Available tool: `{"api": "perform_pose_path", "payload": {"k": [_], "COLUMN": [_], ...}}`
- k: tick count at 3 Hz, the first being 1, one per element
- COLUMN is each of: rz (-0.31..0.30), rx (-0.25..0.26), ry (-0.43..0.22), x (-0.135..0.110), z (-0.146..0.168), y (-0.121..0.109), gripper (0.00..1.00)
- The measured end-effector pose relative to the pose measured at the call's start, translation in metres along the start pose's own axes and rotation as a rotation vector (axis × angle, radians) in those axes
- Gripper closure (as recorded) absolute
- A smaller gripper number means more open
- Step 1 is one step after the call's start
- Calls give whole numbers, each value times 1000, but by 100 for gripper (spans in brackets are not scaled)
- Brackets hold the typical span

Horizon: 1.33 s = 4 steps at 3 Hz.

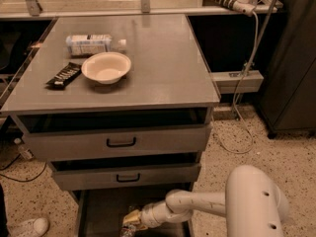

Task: Place water bottle into bottom drawer

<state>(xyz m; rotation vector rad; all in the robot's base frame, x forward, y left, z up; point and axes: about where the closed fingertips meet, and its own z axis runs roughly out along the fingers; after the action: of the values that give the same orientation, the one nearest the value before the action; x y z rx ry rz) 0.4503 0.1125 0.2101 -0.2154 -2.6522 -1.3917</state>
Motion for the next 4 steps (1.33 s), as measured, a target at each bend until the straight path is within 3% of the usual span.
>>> {"api": "perform_pose_path", "payload": {"k": [4], "rz": [41], "rx": [-87], "ry": [-14], "x": [-22], "z": [42], "y": [-21], "gripper": [100]}}
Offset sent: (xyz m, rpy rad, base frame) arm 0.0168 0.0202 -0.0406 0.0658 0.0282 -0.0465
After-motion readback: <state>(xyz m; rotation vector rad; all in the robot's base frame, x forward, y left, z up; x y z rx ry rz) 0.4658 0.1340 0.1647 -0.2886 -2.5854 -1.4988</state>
